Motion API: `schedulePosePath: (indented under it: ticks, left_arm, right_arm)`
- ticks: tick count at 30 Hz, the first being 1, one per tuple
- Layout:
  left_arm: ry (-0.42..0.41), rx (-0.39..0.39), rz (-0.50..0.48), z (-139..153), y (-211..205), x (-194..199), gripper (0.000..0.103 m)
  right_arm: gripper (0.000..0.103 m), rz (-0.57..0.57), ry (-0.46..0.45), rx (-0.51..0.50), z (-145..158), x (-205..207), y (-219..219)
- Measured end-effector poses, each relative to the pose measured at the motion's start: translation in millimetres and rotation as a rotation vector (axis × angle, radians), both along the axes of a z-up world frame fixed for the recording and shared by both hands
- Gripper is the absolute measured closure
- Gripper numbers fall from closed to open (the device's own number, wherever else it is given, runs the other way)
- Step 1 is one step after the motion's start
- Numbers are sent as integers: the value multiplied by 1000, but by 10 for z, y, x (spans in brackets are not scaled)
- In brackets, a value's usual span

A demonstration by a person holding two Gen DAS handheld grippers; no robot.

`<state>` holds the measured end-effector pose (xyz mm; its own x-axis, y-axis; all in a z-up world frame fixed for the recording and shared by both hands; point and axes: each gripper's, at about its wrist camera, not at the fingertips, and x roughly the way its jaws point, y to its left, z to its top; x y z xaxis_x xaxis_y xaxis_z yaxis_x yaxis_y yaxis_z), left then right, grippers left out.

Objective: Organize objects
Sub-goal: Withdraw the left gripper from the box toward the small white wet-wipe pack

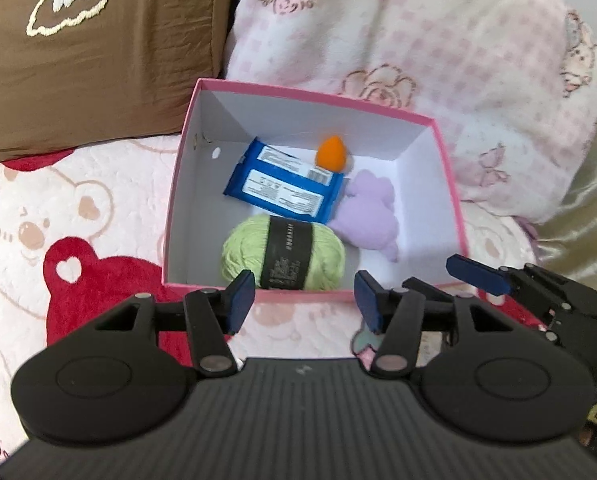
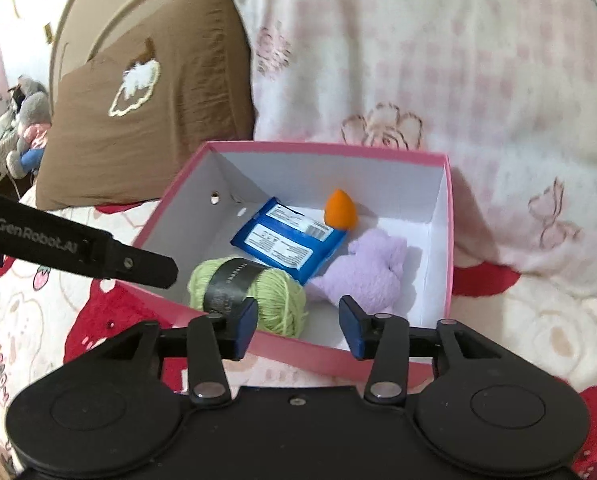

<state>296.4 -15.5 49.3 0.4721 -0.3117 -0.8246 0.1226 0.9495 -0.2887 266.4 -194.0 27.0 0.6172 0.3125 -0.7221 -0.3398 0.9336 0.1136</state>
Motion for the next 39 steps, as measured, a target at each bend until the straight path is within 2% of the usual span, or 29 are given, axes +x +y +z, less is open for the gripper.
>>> schedulePosePath:
  ticks: [3,5,7,8,15,18,23,31,39]
  left_arm:
    - [-19,0,-10,153,9,-119,43]
    - [-29,1,-13,248,29,-206,39]
    - [-29,4,-19,322,46,-281,35]
    - [-27,9,-27,352,51,-322,32]
    - [-3,34,-54,489,96,-610,21]
    - [-6,47,-70,542,104,-733,17]
    - [-6,29,-88,628,170,-921,9]
    - [1,33,-134,641,259,-1156,7]
    - [46,18,-128,497,476,-1303,7]
  right_arm:
    - [48,1,-7,-47,143,-99,43]
    - [40,9,-7,-47,231,-186,28]
    - [26,12,-12,-39,322,-269,-8]
    - [25,17,-21,-45,363,-309,-13]
    - [20,54,-52,-64,597,-570,-31]
    - [14,56,-58,-94,629,-678,-19]
    - [10,53,-47,-108,695,-853,-40]
    - [8,85,-69,-145,834,-1160,8]
    - [8,122,-34,-162,788,-1358,83]
